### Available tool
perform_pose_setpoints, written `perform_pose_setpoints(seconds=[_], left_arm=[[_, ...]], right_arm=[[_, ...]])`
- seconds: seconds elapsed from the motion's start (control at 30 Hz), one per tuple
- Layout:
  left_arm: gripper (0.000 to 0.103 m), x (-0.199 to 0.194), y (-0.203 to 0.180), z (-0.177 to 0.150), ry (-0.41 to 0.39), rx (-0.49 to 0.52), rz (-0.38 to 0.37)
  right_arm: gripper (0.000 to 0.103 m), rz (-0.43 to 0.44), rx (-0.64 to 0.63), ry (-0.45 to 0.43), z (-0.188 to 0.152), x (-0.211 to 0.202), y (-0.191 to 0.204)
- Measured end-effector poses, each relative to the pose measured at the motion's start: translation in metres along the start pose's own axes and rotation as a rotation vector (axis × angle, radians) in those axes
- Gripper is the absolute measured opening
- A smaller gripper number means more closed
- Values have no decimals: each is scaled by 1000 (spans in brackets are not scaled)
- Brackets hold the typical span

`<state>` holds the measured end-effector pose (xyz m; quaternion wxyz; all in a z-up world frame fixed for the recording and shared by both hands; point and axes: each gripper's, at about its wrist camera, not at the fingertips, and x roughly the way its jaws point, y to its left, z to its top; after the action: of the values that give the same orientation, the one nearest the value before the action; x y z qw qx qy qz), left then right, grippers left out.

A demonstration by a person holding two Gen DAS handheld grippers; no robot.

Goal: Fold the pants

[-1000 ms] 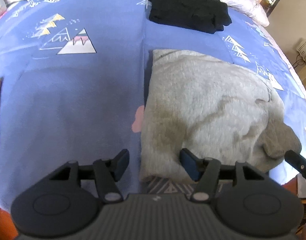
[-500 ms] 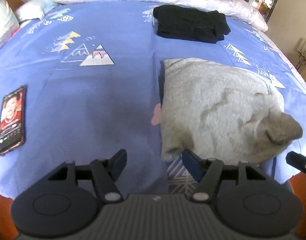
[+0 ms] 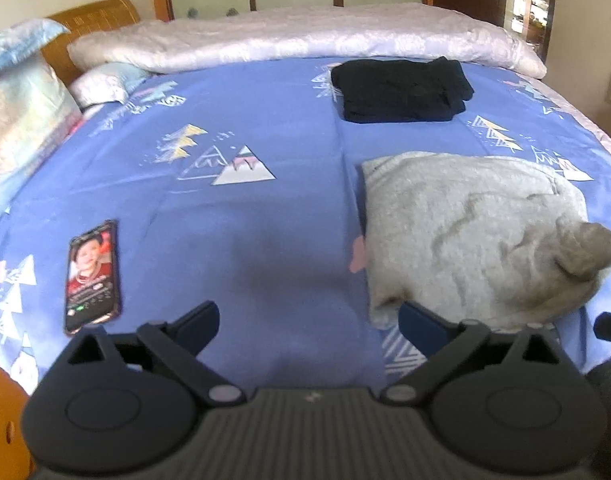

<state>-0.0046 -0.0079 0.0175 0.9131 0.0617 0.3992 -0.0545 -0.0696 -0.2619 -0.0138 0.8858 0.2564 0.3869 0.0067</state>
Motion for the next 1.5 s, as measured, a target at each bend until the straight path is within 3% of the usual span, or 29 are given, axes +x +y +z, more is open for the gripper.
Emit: perform_pose_setpoints(seconds=[0.27,0.53,0.8,0.97,1.23,1.5], left_arm=[[103,-10,7,1,-35,-16,6],[103,-27,14,11,-118,-50,-128],[103,-23,0,13,-121,15,19],[103,-12,-3,11,-55,17,13],[103,-11,-2,12,-53,5,70],[103,-5,-7,11,-12,32,65]], right_arm=[[70,11,-18,4,-6,-2,7],[70,18,-17,33,-9,6,4],[71,26,30,54,-9,11,-7],[72,32,42,67,-9,13,-11],[72,16,20,38,-7,10,-15],[73,21,23,42,-5,12,-20]])
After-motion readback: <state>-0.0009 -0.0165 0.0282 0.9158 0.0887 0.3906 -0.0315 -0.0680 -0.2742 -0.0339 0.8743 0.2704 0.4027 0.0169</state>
